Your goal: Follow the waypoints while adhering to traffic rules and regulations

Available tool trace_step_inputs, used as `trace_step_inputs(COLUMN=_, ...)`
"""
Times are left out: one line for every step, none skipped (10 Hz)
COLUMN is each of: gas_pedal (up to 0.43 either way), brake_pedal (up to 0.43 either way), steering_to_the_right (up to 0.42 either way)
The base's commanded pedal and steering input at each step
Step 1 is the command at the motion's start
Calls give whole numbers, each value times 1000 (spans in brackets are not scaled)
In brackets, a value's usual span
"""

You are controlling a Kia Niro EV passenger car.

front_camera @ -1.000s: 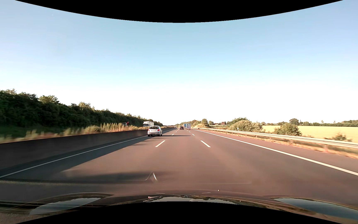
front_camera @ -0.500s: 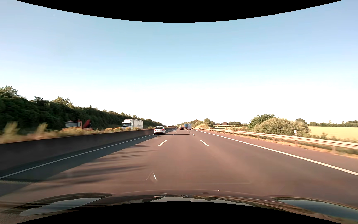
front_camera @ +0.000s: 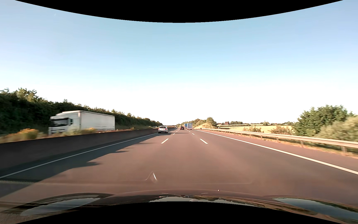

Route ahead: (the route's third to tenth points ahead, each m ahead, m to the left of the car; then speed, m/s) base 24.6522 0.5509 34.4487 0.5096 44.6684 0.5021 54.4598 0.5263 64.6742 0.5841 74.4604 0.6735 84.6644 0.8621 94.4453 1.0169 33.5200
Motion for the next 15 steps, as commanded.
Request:
trace_step_inputs(gas_pedal=409, brake_pedal=0, steering_to_the_right=-3)
trace_step_inputs(gas_pedal=409, brake_pedal=0, steering_to_the_right=-3)
trace_step_inputs(gas_pedal=409, brake_pedal=0, steering_to_the_right=-3)
trace_step_inputs(gas_pedal=409, brake_pedal=0, steering_to_the_right=-3)
trace_step_inputs(gas_pedal=409, brake_pedal=0, steering_to_the_right=-3)
trace_step_inputs(gas_pedal=409, brake_pedal=0, steering_to_the_right=-3)
trace_step_inputs(gas_pedal=409, brake_pedal=0, steering_to_the_right=-3)
trace_step_inputs(gas_pedal=429, brake_pedal=0, steering_to_the_right=-4)
trace_step_inputs(gas_pedal=449, brake_pedal=0, steering_to_the_right=-4)
trace_step_inputs(gas_pedal=449, brake_pedal=0, steering_to_the_right=-4)
trace_step_inputs(gas_pedal=461, brake_pedal=0, steering_to_the_right=-4)
trace_step_inputs(gas_pedal=461, brake_pedal=0, steering_to_the_right=-4)
trace_step_inputs(gas_pedal=461, brake_pedal=0, steering_to_the_right=-4)
trace_step_inputs(gas_pedal=461, brake_pedal=0, steering_to_the_right=-4)
trace_step_inputs(gas_pedal=461, brake_pedal=0, steering_to_the_right=-4)
